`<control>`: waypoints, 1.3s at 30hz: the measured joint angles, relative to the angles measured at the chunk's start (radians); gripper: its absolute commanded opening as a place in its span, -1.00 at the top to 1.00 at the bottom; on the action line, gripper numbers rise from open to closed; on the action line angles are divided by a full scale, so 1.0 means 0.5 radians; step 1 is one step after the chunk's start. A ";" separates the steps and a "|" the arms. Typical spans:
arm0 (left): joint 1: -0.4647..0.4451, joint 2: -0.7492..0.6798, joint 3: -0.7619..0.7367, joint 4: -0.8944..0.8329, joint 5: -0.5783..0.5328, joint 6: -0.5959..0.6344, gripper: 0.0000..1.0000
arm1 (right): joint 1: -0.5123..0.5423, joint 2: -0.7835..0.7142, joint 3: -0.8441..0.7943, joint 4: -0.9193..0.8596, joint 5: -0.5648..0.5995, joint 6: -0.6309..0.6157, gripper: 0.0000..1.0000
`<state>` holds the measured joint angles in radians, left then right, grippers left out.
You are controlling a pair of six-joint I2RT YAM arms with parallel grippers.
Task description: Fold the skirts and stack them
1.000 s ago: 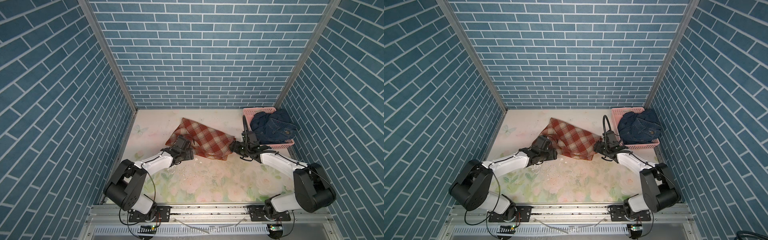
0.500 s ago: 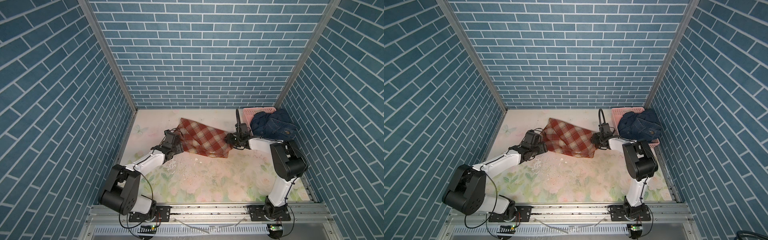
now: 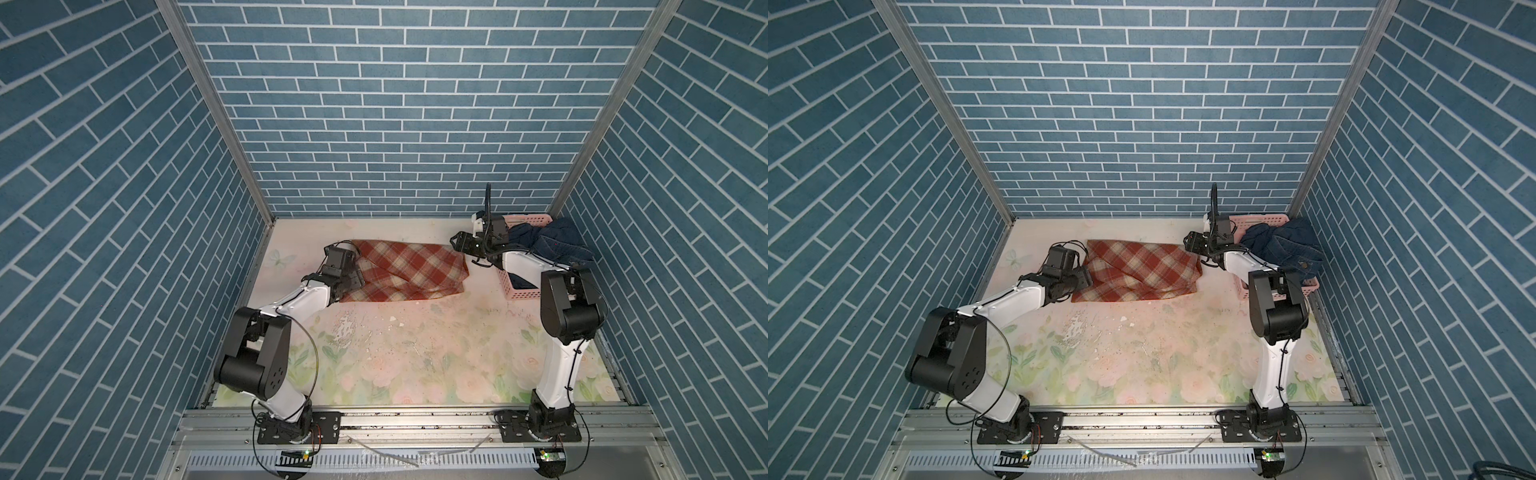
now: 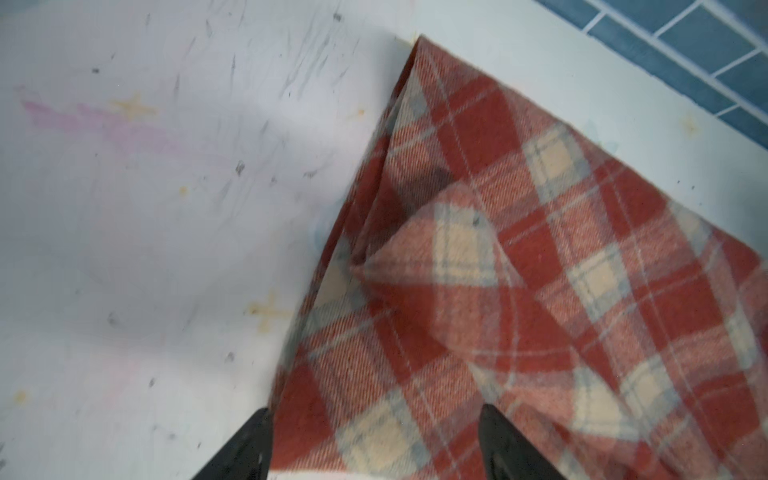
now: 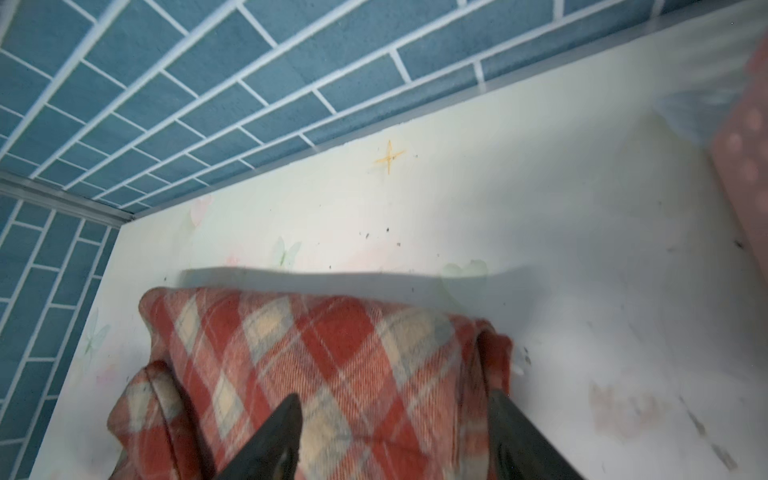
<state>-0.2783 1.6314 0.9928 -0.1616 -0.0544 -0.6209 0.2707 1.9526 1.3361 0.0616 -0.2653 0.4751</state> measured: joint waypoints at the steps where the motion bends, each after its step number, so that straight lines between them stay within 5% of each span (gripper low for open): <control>1: 0.008 0.063 0.071 -0.002 0.010 -0.008 -0.55 | 0.003 -0.076 -0.094 -0.005 0.007 -0.001 -0.37; 13: 0.014 0.726 0.963 -0.377 -0.124 -0.160 -0.37 | 0.076 -0.532 -0.690 0.017 0.154 -0.001 -0.30; 23: -0.027 1.030 1.294 -0.647 -0.308 -0.166 -0.33 | 0.121 -0.549 -0.751 0.042 0.193 -0.001 -0.29; 25: -0.036 1.066 1.334 -0.669 -0.327 -0.157 -0.14 | 0.124 -0.546 -0.751 0.042 0.198 -0.001 -0.29; 29: -0.062 1.145 1.408 -0.683 -0.331 -0.124 0.72 | 0.130 -0.525 -0.751 0.040 0.213 -0.001 -0.27; 33: -0.083 1.151 1.410 -0.681 -0.322 -0.085 1.00 | 0.138 -0.509 -0.751 0.040 0.227 -0.002 -0.18; 39: -0.092 1.078 1.323 -0.629 -0.316 -0.019 1.00 | 0.143 -0.438 -0.743 0.043 0.233 0.000 0.19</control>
<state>-0.3241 2.1704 1.6543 -0.4763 -0.2123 -0.6304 0.3424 1.7336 0.9646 0.0830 -0.1490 0.4751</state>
